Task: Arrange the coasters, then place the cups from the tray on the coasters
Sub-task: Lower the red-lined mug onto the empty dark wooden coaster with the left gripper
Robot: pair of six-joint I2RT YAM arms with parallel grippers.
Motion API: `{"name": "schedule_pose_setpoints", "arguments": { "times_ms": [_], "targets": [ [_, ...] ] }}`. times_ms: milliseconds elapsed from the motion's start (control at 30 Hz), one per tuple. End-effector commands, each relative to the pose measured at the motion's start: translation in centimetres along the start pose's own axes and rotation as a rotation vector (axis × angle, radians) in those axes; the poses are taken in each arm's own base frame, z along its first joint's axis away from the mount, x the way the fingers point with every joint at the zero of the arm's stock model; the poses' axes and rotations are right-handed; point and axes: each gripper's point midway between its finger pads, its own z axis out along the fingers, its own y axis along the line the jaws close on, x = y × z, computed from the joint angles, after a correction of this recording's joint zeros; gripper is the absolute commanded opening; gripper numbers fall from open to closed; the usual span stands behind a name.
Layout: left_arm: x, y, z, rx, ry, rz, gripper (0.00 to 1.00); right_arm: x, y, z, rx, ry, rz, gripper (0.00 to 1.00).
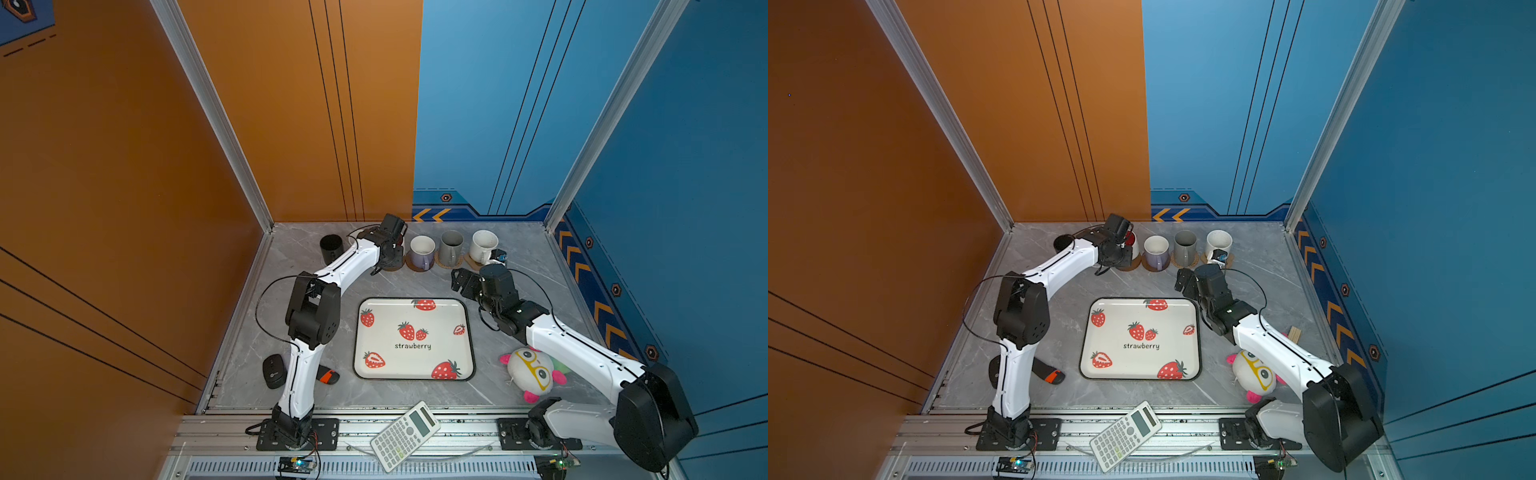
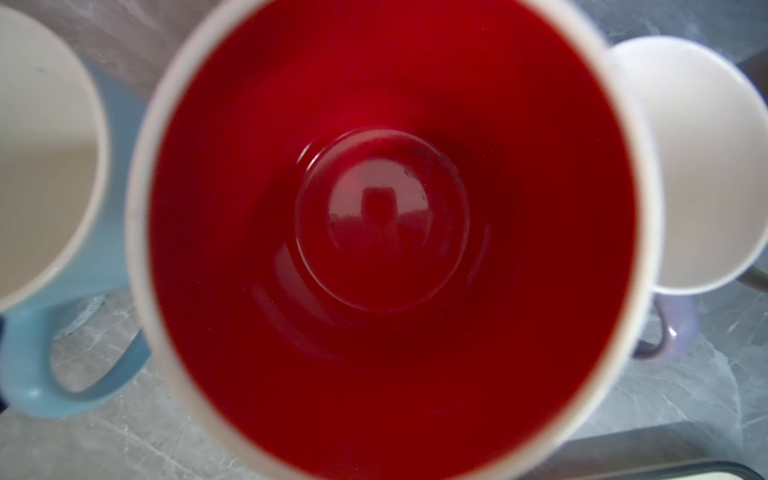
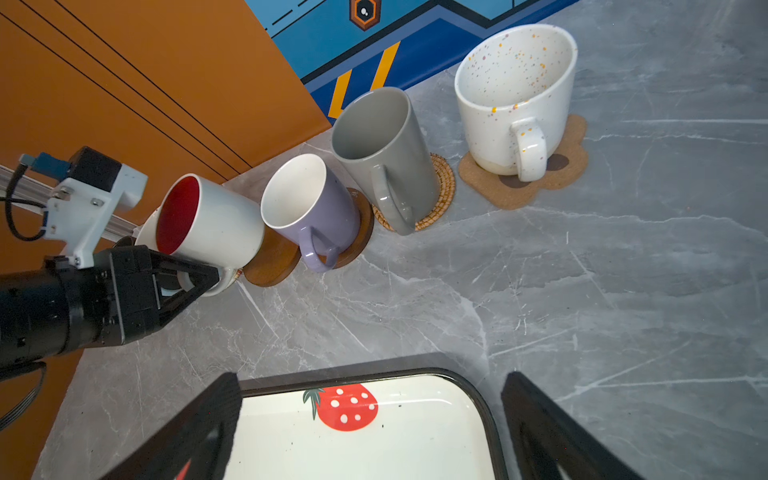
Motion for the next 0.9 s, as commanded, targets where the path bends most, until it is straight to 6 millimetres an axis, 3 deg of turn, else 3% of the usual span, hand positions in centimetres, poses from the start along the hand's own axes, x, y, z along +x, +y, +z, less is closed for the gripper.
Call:
{"name": "schedule_pose_setpoints", "arguments": {
  "times_ms": [0, 867],
  "targets": [
    [-2.2, 0.0, -0.8, 0.015, -0.053, -0.015, 0.0, -0.2, -0.2, -0.4, 0.002, 0.007, -0.013, 0.97],
    [-1.3, 1.5, 1.8, -0.046, -0.017, -0.048, 0.0, -0.4, -0.8, -0.8, -0.003, 0.001, 0.006, 0.97]
  ]
}}
